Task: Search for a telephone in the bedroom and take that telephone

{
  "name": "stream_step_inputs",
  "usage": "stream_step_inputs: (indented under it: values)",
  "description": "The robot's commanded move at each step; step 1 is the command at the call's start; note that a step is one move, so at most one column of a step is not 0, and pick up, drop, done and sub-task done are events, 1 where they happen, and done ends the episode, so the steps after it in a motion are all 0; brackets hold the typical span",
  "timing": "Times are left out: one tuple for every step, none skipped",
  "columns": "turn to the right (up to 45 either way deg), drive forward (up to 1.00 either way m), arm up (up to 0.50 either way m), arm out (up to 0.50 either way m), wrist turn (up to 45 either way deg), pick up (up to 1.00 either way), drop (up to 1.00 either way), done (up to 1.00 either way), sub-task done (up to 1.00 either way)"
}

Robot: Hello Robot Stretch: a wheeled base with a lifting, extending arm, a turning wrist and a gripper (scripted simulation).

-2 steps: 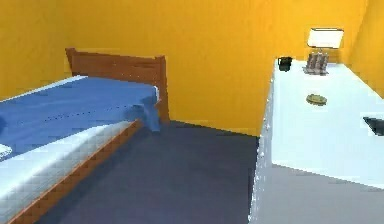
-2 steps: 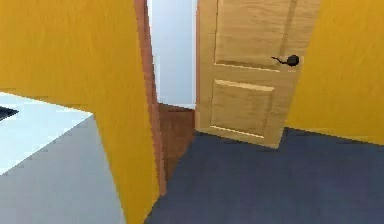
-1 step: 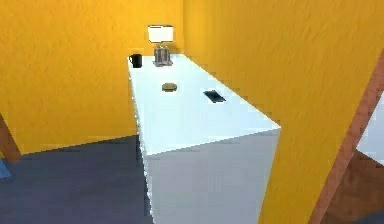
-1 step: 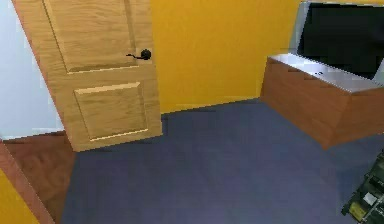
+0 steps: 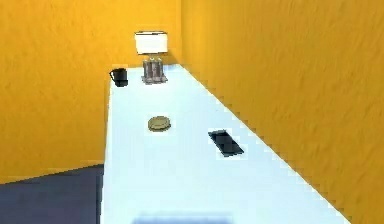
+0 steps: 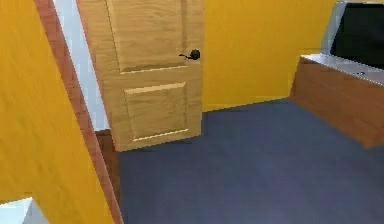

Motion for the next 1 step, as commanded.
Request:
stream_step_inputs:
  values:
    - [-45.0,0.00,0.00,0.00,0.0,0.00,0.00,0.00,0.00]
